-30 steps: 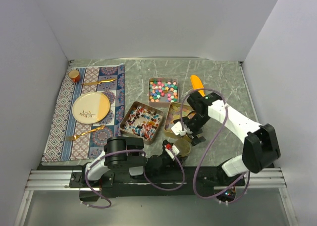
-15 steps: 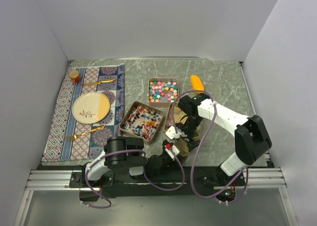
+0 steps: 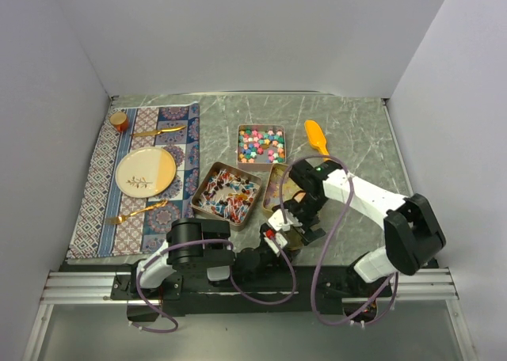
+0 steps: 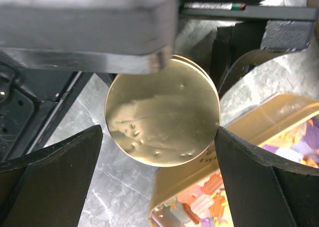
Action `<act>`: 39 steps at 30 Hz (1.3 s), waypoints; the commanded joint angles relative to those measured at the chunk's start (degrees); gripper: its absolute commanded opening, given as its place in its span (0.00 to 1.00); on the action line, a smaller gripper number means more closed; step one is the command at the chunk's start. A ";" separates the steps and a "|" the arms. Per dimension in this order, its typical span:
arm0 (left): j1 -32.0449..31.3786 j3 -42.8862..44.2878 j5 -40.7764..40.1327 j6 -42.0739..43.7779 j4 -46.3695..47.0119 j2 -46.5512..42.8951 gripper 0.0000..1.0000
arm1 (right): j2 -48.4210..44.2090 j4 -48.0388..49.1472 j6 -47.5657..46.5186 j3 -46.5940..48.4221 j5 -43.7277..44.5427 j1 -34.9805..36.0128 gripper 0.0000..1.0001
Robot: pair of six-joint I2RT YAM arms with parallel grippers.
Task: Pack the candies
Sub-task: Screw the bottle lid onto the packing bottle.
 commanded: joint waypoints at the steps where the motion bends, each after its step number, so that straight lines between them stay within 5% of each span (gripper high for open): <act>1: 1.73 -3.34 -1.52 -3.95 3.11 6.87 0.01 | -6.62 -1.61 4.24 -4.63 3.04 -0.07 1.00; 17: 3.49 -2.47 -1.78 -5.80 1.09 7.05 0.01 | -29.22 -8.20 10.57 -15.18 4.98 -0.07 1.00; 22: 2.87 -2.73 -0.38 -5.19 1.70 7.05 0.01 | -33.27 -2.24 15.31 -13.08 4.81 -2.87 1.00; 32: 1.29 -3.17 0.33 -2.91 3.37 7.22 0.01 | -18.61 7.79 9.61 -4.56 -2.83 -5.35 1.00; 39: 1.20 -3.17 -0.03 -2.03 3.98 7.40 0.01 | -5.15 -0.81 -1.01 3.09 -2.49 -3.86 1.00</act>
